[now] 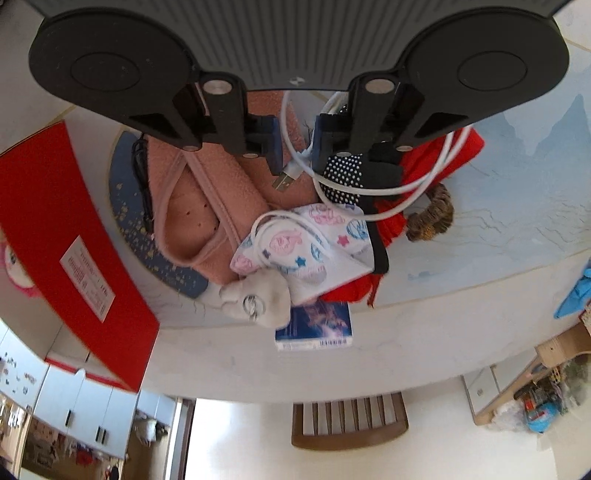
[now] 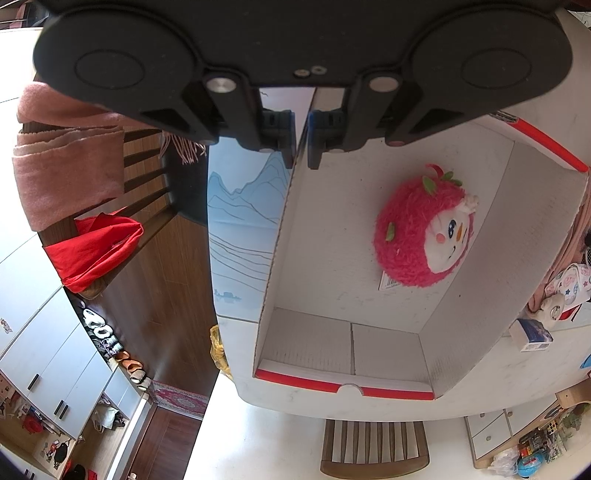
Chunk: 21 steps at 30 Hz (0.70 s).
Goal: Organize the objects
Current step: 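Close the left gripper on the white charging cable, then lift the white cable with the left gripper into the box and release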
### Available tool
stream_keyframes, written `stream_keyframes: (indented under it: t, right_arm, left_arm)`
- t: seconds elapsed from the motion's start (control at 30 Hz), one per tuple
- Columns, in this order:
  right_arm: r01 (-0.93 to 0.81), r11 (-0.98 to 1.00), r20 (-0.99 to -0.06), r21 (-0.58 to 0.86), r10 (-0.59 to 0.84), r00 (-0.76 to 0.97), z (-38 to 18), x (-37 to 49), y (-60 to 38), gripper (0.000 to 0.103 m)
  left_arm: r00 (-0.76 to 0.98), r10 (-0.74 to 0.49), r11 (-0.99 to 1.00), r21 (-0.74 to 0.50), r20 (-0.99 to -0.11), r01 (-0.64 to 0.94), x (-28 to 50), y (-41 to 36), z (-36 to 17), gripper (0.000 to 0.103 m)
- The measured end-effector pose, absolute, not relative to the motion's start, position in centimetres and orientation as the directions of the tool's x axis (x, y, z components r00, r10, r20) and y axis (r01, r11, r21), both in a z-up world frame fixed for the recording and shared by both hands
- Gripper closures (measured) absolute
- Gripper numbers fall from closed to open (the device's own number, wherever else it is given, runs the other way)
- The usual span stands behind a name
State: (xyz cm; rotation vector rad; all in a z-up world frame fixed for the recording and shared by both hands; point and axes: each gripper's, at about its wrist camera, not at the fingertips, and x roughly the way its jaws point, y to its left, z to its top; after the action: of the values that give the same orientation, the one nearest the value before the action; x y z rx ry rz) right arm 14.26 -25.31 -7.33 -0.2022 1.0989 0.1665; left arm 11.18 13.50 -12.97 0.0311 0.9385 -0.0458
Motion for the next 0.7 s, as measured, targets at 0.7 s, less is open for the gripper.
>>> stream_keyframes:
  t: [0.7]
  right_arm:
    - [-0.238, 0.969, -0.893, -0.074, 0.042, 0.447, -7.4, 14.6, -25.1, 0.098]
  left_arm:
    - [0.641, -0.148, 0.988, -0.082, -0.753, 0.132, 10.2, 10.8, -6.8, 0.097]
